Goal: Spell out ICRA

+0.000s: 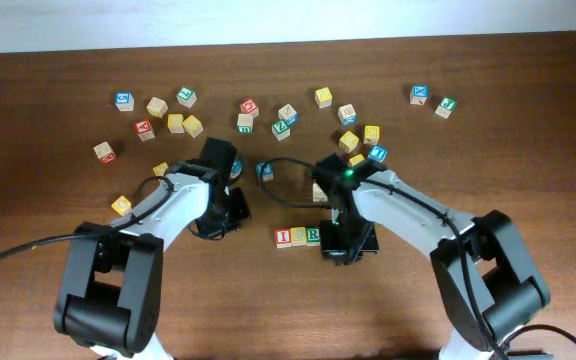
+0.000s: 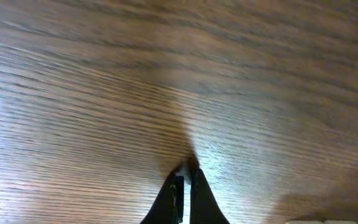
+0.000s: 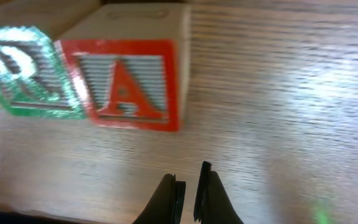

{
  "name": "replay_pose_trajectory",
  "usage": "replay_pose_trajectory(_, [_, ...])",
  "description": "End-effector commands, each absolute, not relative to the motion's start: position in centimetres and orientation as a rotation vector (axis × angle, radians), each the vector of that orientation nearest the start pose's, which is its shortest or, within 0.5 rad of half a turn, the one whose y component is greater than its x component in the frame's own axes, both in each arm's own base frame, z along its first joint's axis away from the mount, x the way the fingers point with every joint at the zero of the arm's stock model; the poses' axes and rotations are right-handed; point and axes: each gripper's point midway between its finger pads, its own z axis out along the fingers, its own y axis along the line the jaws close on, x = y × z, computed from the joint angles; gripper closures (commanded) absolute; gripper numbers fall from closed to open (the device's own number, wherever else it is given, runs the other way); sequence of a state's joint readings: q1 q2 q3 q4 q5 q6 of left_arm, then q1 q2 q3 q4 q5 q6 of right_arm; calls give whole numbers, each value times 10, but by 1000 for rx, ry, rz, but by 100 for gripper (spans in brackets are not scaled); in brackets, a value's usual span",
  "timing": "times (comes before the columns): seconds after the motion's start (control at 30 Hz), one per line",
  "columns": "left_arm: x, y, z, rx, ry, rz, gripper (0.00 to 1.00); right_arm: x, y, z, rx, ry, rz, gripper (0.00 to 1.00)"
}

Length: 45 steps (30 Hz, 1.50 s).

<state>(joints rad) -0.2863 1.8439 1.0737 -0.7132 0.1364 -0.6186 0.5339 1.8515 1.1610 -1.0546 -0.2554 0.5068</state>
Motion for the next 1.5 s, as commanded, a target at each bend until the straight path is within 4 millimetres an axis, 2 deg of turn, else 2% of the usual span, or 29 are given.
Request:
replay_pose_trajectory(0.0, [308,-79,-19,-663,3079,-135,100,224,180,17,54,3382,188,96])
replay_pose_trajectory(0.03, [306,-70,-19,-724,3087,-145,100,229,183,16,49,3358,210,96])
replay_pose_trajectory(0.1, [304,-63,-19,-692,3105,-137,100,230,184,16,46,3354,213,96])
replay_pose_trajectory(0.13, [300,-63,-19,-676,3121,-133,95,231,181,14,65,3336,140,96])
replay_pose_trajectory(0.2, [294,-64,-19,-684,3147,-132,98,234,173,12,101,3287,-15,96])
replay_pose_trajectory(0.3, [293,-65,-18,-685,3153,-139,96,234,181,11,37,3255,-35,96])
replay_pose_trajectory(0.37, [292,-65,-18,-686,3156,-137,99,234,181,11,37,3253,-39,96])
replay_pose_trajectory(0.47, [291,-65,-18,-687,3160,-135,99,235,179,10,114,3242,-57,96])
replay_pose_trajectory(0.57, [288,-64,-18,-691,3172,-127,98,232,174,10,108,3235,-77,96])
replay_pose_trajectory(0.6, [288,-64,-18,-691,3172,-126,98,231,176,15,90,3221,-62,96])
replay_pose_trajectory(0.67, [288,-64,-18,-692,3172,-127,97,231,185,47,6,3115,-13,96])
replay_pose_trajectory(0.73, [288,-64,-18,-692,3172,-127,96,225,184,82,13,2999,-19,96])
replay_pose_trajectory(0.8, [288,-64,-18,-691,3172,-127,96,223,184,95,-14,2897,-17,96])
replay_pose_trajectory(0.83, [288,-64,-18,-691,3171,-127,96,225,185,90,-19,2868,-2,96])
replay_pose_trajectory(0.9, [290,-64,-18,-689,3164,-131,96,227,184,67,-4,2875,16,96])
replay_pose_trajectory(1.0, [290,-64,-18,-688,3162,-133,94,227,184,39,11,2932,12,96])
replay_pose_trajectory(1.07, [291,-65,-18,-687,3158,-135,93,231,202,23,-126,2967,115,96])
replay_pose_trajectory(1.13, [291,-65,-18,-686,3158,-136,93,232,197,10,-103,2997,78,96])
replay_pose_trajectory(1.27, [291,-65,-18,-686,3158,-136,93,238,188,6,-40,3017,83,96])
replay_pose_trajectory(1.33, [292,-65,-18,-685,3155,-138,93,238,194,7,-118,3018,124,96])
replay_pose_trajectory(1.47, [292,-65,-18,-685,3154,-137,93,236,198,7,-122,3028,159,96])
